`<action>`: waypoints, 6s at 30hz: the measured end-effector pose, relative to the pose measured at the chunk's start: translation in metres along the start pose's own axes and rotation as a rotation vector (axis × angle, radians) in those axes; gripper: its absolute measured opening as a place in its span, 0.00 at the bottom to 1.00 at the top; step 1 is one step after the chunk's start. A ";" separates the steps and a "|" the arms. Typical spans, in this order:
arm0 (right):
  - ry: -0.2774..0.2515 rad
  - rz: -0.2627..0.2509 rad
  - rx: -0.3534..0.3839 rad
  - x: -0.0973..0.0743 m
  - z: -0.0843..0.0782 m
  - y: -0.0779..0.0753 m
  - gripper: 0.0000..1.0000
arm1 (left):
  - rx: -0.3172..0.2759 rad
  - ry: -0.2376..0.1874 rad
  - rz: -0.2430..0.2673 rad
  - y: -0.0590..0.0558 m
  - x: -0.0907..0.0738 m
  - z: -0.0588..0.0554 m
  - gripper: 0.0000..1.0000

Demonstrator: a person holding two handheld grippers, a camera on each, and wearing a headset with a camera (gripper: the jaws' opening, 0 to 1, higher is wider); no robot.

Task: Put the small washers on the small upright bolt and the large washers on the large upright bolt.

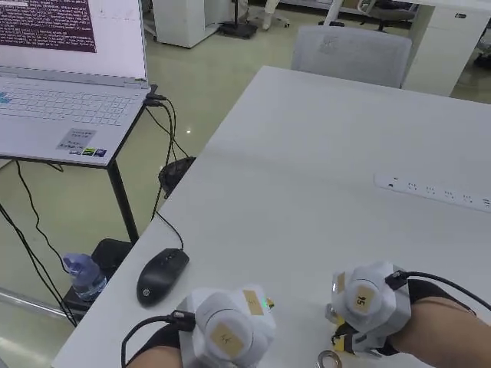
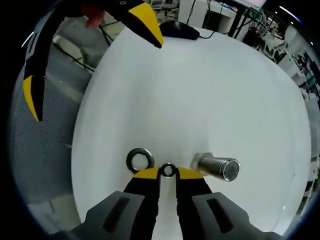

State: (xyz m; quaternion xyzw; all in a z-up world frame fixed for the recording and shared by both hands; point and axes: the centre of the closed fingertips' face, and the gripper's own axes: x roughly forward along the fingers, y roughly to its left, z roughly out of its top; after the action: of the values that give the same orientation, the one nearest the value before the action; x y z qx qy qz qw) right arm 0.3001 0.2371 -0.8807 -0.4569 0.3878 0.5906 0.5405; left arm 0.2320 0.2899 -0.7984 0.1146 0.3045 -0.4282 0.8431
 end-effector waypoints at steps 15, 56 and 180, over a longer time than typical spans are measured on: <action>-0.031 -0.016 0.060 -0.036 -0.005 -0.003 0.13 | 0.014 -0.106 -0.002 -0.001 0.001 0.014 0.91; -0.047 -0.066 0.209 -0.105 -0.077 0.001 0.13 | -0.021 -0.122 0.032 0.003 0.014 0.030 0.87; 0.051 -0.026 0.234 -0.048 -0.111 -0.036 0.13 | -0.024 -0.056 -0.004 -0.007 0.026 0.017 0.91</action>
State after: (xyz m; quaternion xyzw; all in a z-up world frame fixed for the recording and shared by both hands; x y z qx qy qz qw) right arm 0.3488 0.1224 -0.8649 -0.4107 0.4617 0.5225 0.5875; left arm 0.2454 0.2612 -0.8010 0.0919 0.2862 -0.4292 0.8517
